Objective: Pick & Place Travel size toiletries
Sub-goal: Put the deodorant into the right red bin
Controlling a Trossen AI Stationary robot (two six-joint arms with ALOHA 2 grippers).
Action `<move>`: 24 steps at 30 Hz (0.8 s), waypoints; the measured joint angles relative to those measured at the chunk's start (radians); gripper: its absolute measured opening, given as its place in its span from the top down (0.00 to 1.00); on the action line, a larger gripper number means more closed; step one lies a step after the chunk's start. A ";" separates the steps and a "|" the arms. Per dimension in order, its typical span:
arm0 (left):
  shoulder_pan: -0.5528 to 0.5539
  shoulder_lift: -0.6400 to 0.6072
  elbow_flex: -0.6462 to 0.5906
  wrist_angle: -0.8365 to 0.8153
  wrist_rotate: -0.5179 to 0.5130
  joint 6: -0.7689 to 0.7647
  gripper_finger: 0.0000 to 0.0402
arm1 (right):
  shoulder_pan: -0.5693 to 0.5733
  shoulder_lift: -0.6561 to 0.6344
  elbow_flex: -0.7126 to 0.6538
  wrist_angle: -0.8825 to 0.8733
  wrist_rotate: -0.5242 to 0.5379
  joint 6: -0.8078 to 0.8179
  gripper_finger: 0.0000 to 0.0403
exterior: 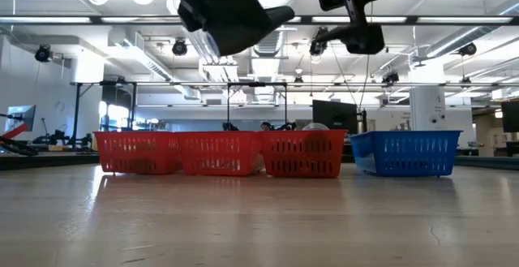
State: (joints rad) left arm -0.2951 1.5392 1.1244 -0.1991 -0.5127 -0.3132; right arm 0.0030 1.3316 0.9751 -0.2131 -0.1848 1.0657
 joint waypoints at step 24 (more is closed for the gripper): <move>0.053 0.034 -0.001 0.035 0.022 -0.139 0.47 | 0.001 0.020 0.010 0.066 0.110 0.009 0.18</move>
State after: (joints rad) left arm -0.2419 1.5737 1.1236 -0.1639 -0.4903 -0.4525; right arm 0.0037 1.3520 0.9855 -0.1468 -0.0752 1.0743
